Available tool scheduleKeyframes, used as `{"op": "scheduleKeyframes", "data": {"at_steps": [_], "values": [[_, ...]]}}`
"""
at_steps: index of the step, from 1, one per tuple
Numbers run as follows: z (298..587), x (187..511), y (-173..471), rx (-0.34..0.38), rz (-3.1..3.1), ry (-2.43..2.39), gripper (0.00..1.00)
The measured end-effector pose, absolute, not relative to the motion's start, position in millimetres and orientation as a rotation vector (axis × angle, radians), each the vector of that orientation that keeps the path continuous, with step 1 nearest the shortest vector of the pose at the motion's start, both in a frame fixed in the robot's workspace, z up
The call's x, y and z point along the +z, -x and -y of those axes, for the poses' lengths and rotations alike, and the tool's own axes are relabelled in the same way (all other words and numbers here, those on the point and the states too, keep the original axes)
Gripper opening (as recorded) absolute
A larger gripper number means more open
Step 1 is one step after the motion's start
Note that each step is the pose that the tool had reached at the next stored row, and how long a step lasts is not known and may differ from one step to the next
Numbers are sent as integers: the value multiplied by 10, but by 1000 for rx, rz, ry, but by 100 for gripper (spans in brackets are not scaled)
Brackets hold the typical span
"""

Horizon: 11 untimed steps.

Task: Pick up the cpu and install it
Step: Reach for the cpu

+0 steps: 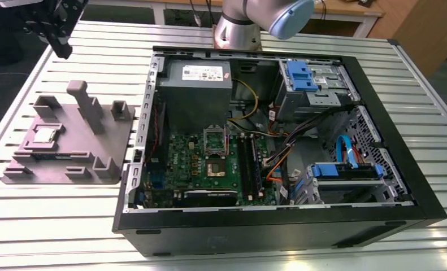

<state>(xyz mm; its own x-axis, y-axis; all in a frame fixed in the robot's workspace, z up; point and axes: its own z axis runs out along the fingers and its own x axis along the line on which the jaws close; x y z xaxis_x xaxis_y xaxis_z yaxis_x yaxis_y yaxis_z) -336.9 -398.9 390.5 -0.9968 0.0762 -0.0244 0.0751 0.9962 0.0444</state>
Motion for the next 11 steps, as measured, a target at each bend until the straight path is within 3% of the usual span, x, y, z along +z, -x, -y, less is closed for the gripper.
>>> {"op": "scheduleKeyframes", "data": {"at_steps": [11], "values": [[3989,3905,3399,68,-3113,-118,10]]}}
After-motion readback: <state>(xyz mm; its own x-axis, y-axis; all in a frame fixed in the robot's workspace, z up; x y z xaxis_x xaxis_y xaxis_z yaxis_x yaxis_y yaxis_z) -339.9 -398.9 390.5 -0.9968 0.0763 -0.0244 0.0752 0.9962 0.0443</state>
